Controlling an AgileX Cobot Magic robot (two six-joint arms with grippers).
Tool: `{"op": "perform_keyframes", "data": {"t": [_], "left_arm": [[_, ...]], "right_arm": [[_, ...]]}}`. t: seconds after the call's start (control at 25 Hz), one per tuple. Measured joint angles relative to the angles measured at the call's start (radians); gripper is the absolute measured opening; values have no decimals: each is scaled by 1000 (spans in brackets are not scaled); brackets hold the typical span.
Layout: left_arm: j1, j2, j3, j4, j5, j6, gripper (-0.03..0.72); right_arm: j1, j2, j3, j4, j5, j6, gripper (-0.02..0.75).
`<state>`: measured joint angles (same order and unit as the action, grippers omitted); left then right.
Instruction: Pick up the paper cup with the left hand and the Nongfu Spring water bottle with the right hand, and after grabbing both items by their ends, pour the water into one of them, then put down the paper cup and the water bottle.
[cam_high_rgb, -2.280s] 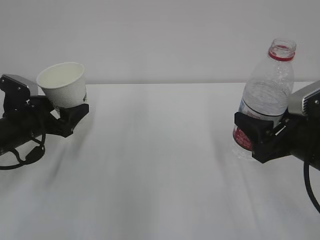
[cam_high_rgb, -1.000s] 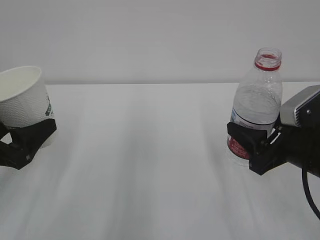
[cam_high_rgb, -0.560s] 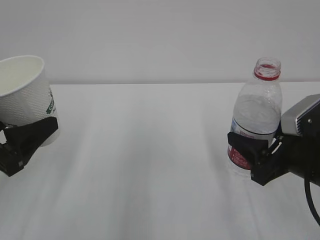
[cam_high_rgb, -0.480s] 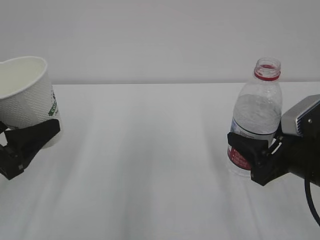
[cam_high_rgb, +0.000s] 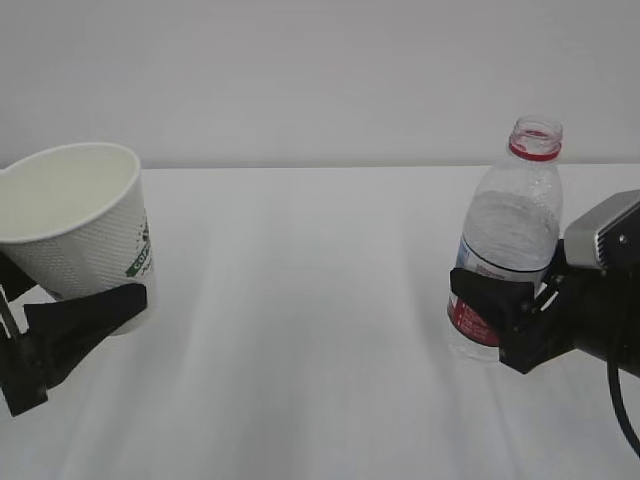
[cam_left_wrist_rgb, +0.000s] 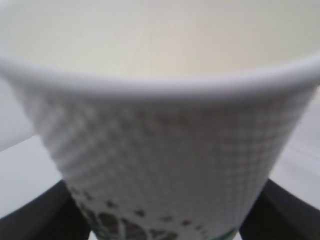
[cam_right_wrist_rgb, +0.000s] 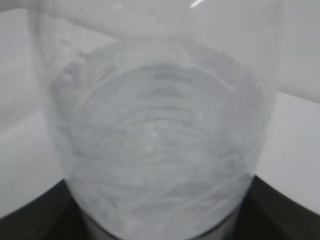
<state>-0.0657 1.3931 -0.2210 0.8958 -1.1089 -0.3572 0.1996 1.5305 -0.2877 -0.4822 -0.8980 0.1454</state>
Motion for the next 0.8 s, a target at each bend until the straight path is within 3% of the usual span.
{"op": "perform_keyframes", "data": {"t": [0.68, 0.8], "left_arm": [[0, -1, 0, 142, -31, -71, 575], [-32, -1, 0, 146, -33, -85, 575]], "right_arm": [[0, 0, 0, -45, -19, 36, 515], [0, 0, 0, -53, -23, 38, 515]]}}
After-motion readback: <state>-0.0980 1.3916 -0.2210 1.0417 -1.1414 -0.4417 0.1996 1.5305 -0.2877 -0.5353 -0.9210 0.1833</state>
